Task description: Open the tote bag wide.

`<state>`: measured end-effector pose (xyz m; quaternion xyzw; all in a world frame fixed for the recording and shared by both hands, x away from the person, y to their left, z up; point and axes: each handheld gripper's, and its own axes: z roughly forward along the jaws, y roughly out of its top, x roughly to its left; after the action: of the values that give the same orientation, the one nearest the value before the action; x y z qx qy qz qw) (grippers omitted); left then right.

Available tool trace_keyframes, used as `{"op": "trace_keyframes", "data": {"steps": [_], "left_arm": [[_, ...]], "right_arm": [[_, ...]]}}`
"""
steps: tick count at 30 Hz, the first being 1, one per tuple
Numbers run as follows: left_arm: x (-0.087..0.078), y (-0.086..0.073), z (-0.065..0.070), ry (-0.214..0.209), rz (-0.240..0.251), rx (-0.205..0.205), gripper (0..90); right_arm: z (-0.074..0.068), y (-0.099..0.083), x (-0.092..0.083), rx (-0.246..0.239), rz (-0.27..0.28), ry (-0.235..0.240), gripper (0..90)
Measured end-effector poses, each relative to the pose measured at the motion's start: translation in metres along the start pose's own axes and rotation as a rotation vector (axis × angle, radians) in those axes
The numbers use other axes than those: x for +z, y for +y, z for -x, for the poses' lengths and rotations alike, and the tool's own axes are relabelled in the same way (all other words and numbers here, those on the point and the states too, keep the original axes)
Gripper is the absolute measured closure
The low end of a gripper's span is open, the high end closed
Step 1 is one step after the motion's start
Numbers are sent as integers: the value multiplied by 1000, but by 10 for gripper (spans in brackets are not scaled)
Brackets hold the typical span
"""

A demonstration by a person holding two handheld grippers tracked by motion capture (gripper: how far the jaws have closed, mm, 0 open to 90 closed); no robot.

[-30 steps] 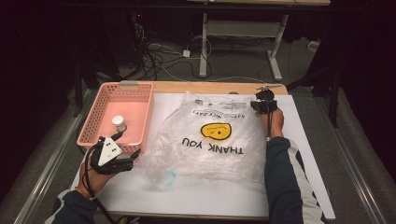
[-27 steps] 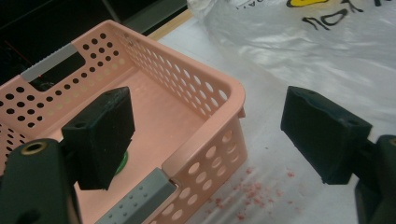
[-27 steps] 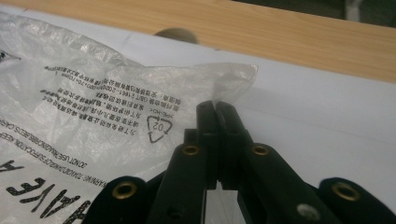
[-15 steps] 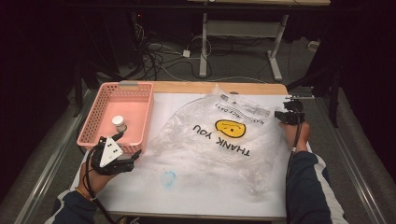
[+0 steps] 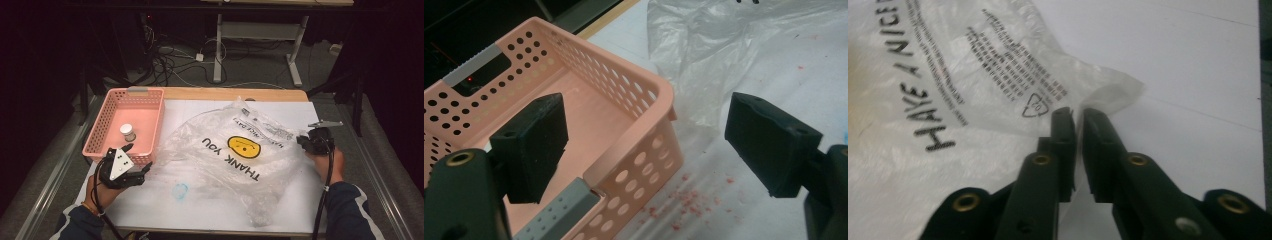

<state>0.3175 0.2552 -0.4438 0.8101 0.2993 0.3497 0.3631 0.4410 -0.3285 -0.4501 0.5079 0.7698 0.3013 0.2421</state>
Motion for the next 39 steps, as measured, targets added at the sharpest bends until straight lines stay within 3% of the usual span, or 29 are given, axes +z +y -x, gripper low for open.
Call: {"op": "trace_keyframes", "data": {"steps": [1, 2, 3, 4, 5, 6, 7, 8, 12, 15, 16, 17, 20, 27, 31, 34, 35, 37, 38, 39], "left_arm": [[0, 0, 0, 0, -2, 2, 169], [0, 0, 1, 2, -3, 4, 169], [-1, 1, 1, 2, -2, 2, 169], [-1, 1, 2, 1, -7, -7, 169], [-2, 1, 2, 1, -7, -6, 169], [-2, 1, 2, 2, -9, -6, 169], [-1, 1, 3, 2, -12, -5, 169], [-1, 1, 2, 6, -8, 7, 169], [0, 0, 4, 0, -19, -4, 169], [1, 0, 6, -9, -25, 2, 169], [1, 0, 7, -10, -28, 7, 169], [1, 0, 7, -12, -28, 8, 169], [2, 0, 8, -15, -28, 10, 169], [2, -1, 8, -20, -35, 11, 169], [2, -1, 8, -22, -39, 11, 169], [3, -1, 8, -24, -40, 14, 169], [3, -1, 8, -25, -40, 14, 169], [3, -1, 8, -27, -41, 15, 169], [3, -1, 8, -27, -42, 17, 169], [3, -1, 8, -27, -42, 17, 169]], "right_arm": [[-5, 1, -7, -26, 31, -18, 623], [-5, 1, -7, -26, 31, -18, 623], [-8, 3, -11, -39, 60, -18, 583], [-17, 10, -24, -73, 144, -14, 536], [-17, 10, -24, -73, 144, -14, 536], [-23, 14, -31, -97, 186, 4, 519], [-39, 23, -44, -135, 248, 51, 479], [-39, 23, -44, -135, 248, 51, 479], [-84, 36, -65, -254, 317, 199, 447], [-123, 42, -69, -351, 292, 314, 416], [-150, 42, -67, -422, 260, 374, 420], [-150, 42, -67, -422, 260, 374, 420], [-183, 41, -59, -524, 196, 449, 432], [-239, 27, -29, -678, 29, 567, 405], [-249, 21, -19, -719, -27, 567, 403], [-252, 17, -6, -730, -78, 539, 457], [-253, 14, 3, -737, -111, 539, 568], [-253, 12, 5, -744, -128, 534, 598], [-252, 12, 6, -731, -121, 553, 674], [-251, 13, 5, -735, -115, 540, 769]]}}
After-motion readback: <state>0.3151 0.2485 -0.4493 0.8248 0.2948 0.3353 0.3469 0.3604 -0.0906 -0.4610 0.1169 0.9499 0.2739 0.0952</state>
